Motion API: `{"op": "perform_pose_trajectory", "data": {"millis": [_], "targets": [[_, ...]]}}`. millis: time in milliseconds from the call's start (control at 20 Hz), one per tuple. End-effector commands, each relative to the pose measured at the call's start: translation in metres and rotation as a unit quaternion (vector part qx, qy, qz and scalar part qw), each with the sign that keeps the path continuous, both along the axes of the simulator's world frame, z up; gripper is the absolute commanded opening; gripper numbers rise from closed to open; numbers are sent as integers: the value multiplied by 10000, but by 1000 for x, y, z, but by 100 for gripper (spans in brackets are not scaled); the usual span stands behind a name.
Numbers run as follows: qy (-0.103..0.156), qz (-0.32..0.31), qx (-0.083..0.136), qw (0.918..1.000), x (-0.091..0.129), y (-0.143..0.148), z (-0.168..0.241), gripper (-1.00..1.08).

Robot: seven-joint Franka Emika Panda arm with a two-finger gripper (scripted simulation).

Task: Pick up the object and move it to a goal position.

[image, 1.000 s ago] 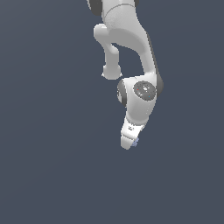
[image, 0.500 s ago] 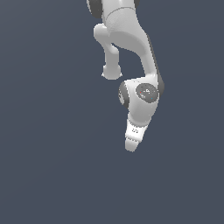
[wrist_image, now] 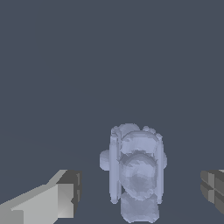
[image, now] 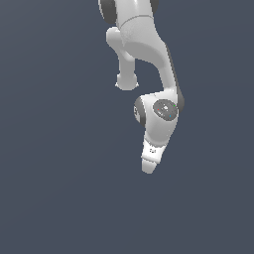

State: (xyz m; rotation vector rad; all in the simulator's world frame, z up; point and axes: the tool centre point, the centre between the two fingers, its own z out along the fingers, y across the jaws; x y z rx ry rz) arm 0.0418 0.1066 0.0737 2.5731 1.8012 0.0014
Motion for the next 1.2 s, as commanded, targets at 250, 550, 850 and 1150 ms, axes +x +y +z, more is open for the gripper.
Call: {"op": "perform_pose_trajectory", "data": {"millis": [250, 550, 850, 1150], "targets": [[6, 17, 0, 10000, -1, 0, -32, 100], [6, 17, 0, 10000, 0, 0, -33, -100], [6, 17, 0, 10000, 0, 0, -33, -100], [6, 17, 0, 10000, 0, 1, -28, -100]]}}
